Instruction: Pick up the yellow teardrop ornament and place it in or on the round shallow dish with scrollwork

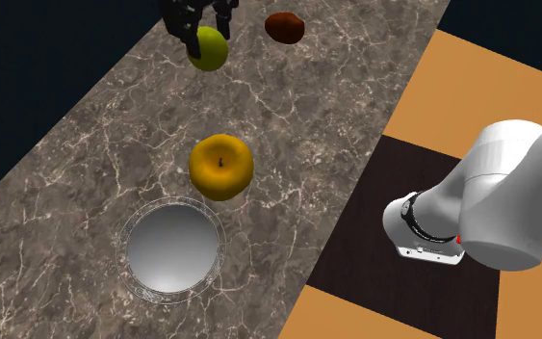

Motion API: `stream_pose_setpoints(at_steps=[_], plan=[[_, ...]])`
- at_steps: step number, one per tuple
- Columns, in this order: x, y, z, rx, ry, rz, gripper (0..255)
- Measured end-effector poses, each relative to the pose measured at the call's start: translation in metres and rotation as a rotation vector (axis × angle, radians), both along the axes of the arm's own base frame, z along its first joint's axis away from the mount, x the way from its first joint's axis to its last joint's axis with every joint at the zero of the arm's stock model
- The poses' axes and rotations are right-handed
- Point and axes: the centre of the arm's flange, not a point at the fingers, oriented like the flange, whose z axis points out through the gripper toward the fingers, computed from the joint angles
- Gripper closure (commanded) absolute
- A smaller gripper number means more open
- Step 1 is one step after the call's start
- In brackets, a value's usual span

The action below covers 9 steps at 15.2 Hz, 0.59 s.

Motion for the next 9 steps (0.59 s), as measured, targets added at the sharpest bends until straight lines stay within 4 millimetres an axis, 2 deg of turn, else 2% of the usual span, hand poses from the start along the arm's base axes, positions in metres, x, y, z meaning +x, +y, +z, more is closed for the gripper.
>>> stream_pose_setpoints(at_steps=[9], plan=[[-0.018, 0.118, 0.004, 0.0, 0.0, 0.0, 255]])
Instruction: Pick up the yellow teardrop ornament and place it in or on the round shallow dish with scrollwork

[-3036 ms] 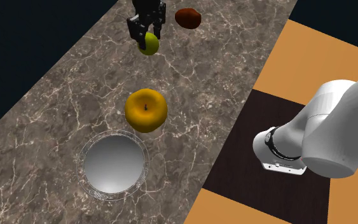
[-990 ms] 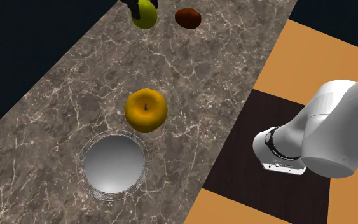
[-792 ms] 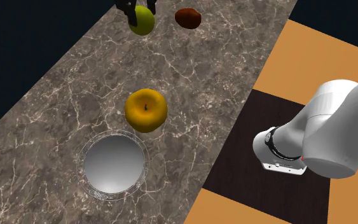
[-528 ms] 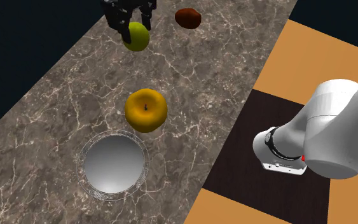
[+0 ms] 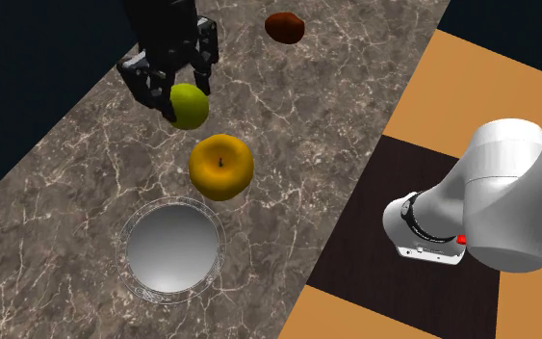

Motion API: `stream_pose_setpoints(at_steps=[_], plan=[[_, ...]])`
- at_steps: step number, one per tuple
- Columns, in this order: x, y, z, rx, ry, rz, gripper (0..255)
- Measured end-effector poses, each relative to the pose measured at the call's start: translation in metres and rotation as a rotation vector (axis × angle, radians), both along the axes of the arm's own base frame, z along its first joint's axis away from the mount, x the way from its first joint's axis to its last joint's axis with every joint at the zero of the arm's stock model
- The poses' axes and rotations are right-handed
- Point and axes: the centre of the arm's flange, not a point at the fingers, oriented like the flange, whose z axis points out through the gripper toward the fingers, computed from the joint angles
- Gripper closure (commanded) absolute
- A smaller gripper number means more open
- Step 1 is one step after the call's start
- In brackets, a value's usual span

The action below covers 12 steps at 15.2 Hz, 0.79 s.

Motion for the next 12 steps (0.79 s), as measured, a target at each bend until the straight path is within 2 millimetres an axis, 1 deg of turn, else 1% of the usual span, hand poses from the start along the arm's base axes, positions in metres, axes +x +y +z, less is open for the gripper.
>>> stream_pose_setpoints(at_steps=[1, 4, 6, 7, 8, 9, 12], plan=[[-0.003, 0.013, -0.004, 0.0, 0.0, 0.0, 255], [-0.009, 0.052, 0.001, 0.0, -0.001, 0.0, 255], [-0.011, 0.076, -0.003, 0.0, 0.0, -0.001, 255], [-0.011, 0.077, -0.003, 0.0, 0.0, 0.0, 0], [-0.011, 0.076, -0.003, 0.0, 0.0, 0.0, 0], [-0.006, 0.075, -0.008, 0.004, 0.003, -0.007, 0], [0.019, 0.065, -0.034, 0.027, 0.022, -0.041, 0]])
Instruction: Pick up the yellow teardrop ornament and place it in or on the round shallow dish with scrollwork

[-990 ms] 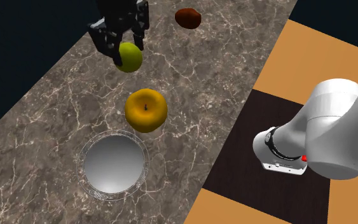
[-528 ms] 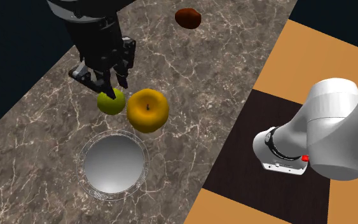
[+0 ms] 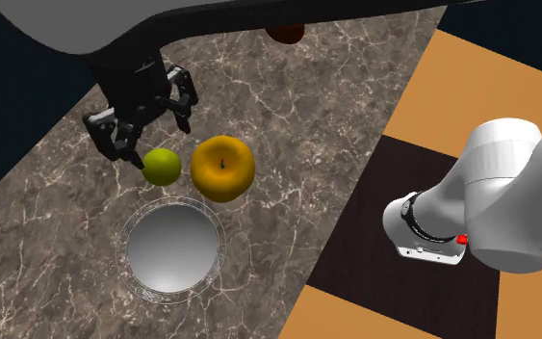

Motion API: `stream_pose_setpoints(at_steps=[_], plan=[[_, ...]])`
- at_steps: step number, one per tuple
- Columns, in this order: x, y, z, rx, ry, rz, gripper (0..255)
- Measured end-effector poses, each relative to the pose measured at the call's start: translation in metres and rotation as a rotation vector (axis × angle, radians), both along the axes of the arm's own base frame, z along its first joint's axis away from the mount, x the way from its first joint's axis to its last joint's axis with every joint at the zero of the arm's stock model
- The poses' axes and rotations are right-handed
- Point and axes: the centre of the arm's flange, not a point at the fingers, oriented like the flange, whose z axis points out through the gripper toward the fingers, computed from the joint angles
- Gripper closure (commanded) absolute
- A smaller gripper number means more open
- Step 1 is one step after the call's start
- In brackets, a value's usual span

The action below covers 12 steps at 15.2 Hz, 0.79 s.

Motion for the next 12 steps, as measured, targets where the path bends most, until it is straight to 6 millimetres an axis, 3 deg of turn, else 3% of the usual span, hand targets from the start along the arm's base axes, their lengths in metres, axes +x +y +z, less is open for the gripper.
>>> stream_pose_setpoints(at_steps=[6, 12], plan=[[0.049, -0.015, -0.058, 0.048, 0.042, -0.075, 0], [0.051, -0.009, -0.089, 0.054, 0.046, -0.084, 0]])
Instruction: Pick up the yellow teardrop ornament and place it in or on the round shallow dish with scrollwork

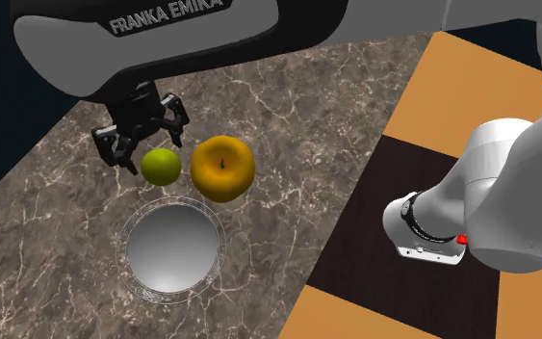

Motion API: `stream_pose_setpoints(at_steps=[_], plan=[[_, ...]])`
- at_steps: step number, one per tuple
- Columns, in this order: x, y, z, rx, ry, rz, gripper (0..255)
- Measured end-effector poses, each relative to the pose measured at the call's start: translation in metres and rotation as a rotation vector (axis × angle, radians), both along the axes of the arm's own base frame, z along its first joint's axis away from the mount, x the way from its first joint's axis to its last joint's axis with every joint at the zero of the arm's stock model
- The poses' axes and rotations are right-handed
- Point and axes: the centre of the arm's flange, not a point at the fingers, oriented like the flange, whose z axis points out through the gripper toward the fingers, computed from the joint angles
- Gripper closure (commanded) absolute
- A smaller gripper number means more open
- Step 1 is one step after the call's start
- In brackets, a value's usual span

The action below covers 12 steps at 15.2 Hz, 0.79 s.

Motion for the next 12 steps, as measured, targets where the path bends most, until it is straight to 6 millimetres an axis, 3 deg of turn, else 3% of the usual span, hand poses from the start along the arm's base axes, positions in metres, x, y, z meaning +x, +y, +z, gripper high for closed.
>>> stream_pose_setpoints(at_steps=[3, 8, 9, 12], plan=[[-0.0003, 0.0046, -0.0118, 0.0, 0.0, 0.0, 0], [-0.0007, 0.0056, -0.0132, 0.0, 0.0, 0.0, 0], [-0.0007, 0.0056, -0.0132, 0.0, 0.0, 0.0, 255], [-0.0009, 0.0059, -0.0126, 0.001, -0.001, 0.0, 255]])
